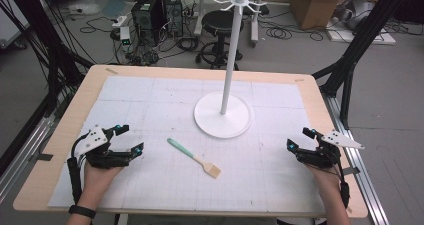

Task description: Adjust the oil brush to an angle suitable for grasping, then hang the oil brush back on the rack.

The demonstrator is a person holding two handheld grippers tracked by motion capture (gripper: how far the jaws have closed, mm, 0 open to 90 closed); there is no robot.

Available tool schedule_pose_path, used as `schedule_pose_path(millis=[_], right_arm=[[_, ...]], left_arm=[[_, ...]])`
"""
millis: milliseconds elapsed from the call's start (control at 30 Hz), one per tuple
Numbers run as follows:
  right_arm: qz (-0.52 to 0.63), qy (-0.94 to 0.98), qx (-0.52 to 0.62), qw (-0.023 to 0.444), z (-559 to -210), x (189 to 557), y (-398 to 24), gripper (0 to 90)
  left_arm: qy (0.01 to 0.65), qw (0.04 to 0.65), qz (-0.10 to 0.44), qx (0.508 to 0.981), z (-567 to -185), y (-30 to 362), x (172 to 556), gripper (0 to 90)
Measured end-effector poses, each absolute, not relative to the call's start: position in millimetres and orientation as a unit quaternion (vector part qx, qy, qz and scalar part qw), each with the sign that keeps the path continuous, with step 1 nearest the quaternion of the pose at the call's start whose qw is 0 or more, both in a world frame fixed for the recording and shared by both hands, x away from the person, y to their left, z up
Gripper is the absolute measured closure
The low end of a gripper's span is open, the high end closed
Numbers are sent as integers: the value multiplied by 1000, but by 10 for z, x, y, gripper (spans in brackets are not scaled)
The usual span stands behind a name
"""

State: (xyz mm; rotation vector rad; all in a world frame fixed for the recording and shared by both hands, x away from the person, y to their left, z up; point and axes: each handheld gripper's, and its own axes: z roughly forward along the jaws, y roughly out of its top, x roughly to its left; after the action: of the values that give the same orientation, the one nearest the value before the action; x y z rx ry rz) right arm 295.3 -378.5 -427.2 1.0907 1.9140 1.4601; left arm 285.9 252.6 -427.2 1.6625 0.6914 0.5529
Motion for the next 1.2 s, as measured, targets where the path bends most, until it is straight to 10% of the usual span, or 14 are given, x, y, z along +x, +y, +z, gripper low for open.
schedule_pose_path(millis=[1200], right_arm=[[543,713,377,234,-4159,3015,-3619,160]], left_arm=[[295,590,246,710,-4242,2540,2822,160]])
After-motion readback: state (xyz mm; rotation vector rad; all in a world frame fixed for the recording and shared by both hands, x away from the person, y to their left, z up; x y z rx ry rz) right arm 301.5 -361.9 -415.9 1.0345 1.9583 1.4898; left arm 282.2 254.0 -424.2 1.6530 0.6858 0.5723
